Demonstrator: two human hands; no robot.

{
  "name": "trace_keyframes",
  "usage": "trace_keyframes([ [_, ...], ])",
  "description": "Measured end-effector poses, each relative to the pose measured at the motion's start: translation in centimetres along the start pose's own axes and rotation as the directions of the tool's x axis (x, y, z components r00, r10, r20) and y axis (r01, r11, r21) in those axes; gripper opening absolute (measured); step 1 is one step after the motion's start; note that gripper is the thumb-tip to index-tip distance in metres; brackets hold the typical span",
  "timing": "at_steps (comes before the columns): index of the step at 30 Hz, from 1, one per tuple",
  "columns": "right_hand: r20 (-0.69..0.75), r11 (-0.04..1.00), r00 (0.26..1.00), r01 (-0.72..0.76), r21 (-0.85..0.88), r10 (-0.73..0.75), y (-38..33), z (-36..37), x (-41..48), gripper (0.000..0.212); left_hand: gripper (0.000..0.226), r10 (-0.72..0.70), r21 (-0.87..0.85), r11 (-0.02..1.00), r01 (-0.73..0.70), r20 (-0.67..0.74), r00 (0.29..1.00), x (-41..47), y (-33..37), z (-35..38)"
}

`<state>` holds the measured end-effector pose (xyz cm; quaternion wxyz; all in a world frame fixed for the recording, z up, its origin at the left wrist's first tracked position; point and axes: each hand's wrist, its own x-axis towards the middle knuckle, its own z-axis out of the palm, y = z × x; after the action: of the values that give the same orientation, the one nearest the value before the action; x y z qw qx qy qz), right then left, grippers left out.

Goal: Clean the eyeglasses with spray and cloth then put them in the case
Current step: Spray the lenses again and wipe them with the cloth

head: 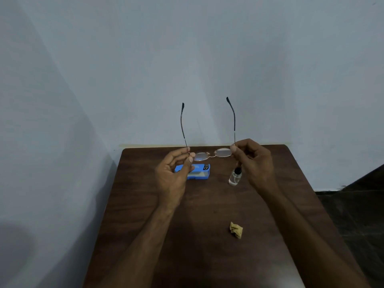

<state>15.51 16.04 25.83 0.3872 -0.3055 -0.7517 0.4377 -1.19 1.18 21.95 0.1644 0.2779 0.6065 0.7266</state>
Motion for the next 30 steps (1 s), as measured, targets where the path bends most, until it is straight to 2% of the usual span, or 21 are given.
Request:
trace_keyframes([
  [4,-0.038,0.988,0.99,0.136,-0.068,-0.139,0.9,0.7,-1.0,0.006,0.023,-0.073,0.016,0.997,0.075,-0.094,0.993,-0.5,-1.2,0.5],
  [6,-0.062,0.983,0.985,0.154,-0.103,-0.161,1.5,1.0,-1.3,0.005,0.021,-0.109,0.004,0.994,0.11,-0.117,0.987,-0.6,-1.8,0.7],
  [15,-0.089,0.998,0.994,0.059,-0.023,-0.061,4.6,1.2,-1.8,0.006,0.015,-0.223,0.007,0.974,0.227,-0.154,0.963,-0.6,-3.6,1.9],
  [19,-0.038,0.996,0.996,0.077,-0.052,-0.079,6.2,0.7,-1.3,0.015,0.016,-0.23,-0.001,0.972,0.234,-0.179,0.957,-0.6,-4.1,2.7],
  [23,-0.087,0.997,0.996,-0.026,-0.079,0.019,9.4,-0.7,-0.2,0.028,0.018,-0.221,0.042,0.971,0.234,-0.208,0.953,-0.3,-4.4,3.4],
  [26,-0.164,0.967,0.978,-0.163,-0.198,0.131,14.2,-1.7,0.1,0.037,0.019,-0.206,0.055,0.973,0.225,-0.238,0.949,-0.1,-4.5,4.0],
  [30,-0.063,0.902,0.957,-0.289,-0.32,0.284,19.5,-0.9,-0.6,0.046,0.018,-0.188,0.064,0.975,0.213,-0.274,0.943,-0.1,-4.3,4.7],
])
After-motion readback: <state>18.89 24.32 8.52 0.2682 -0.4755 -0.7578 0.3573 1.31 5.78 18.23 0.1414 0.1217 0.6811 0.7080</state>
